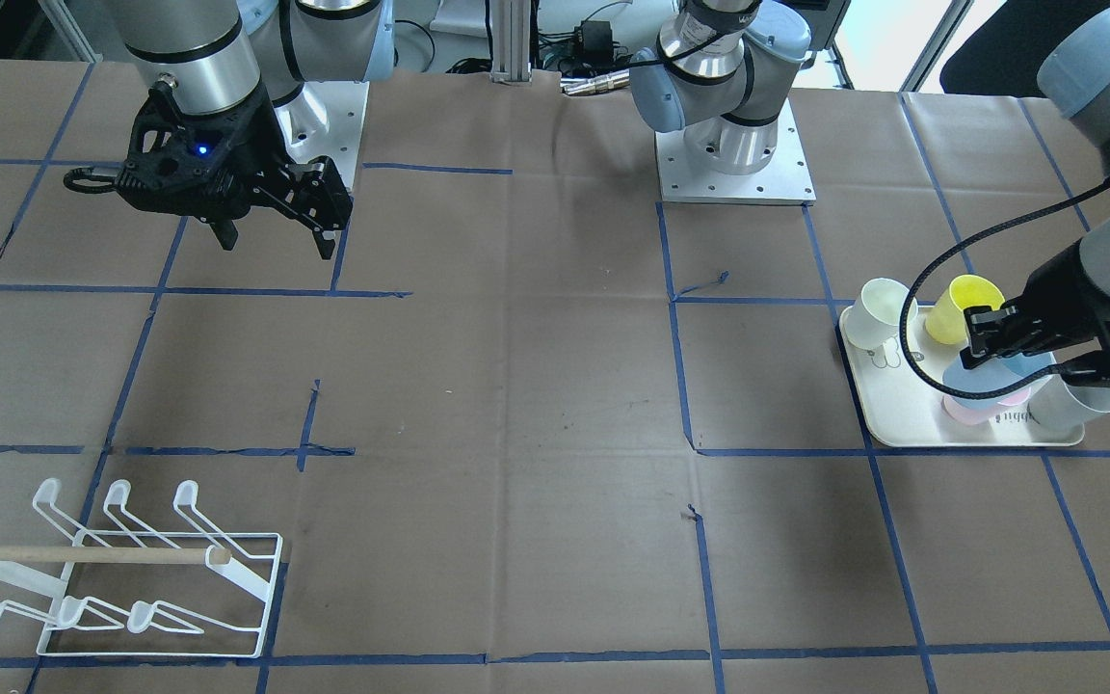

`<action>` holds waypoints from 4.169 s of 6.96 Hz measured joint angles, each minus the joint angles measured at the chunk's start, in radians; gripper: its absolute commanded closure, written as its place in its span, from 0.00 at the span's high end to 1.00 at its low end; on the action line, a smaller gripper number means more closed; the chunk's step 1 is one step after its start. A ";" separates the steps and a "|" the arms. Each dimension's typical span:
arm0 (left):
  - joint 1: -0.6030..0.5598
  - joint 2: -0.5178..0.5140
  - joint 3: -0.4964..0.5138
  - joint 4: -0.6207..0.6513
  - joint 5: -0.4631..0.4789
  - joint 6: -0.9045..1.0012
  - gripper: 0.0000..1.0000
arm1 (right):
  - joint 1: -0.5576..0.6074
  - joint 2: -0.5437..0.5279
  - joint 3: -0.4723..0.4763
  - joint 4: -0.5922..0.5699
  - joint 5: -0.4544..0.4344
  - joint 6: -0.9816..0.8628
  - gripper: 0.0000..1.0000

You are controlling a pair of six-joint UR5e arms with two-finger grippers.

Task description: Transfer IKEA cup to right arm and place on rack

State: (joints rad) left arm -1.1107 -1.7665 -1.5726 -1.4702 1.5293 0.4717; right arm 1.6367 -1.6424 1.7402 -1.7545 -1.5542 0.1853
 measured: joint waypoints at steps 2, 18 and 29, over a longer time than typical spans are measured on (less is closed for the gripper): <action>-0.009 -0.037 0.038 0.067 -0.120 0.051 0.00 | 0.001 0.001 0.015 -0.121 0.013 0.065 1.00; -0.283 -0.085 -0.629 1.616 -1.041 0.081 0.00 | 0.042 0.074 0.385 -1.344 0.509 0.927 0.99; -0.338 -0.073 -0.671 1.759 -1.029 -0.150 0.00 | 0.123 0.305 0.480 -1.899 0.340 1.364 0.98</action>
State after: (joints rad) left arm -1.4483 -1.8398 -2.2437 0.2884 0.4999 0.3221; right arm 1.7599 -1.3371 2.2197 -3.6536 -1.2139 1.5494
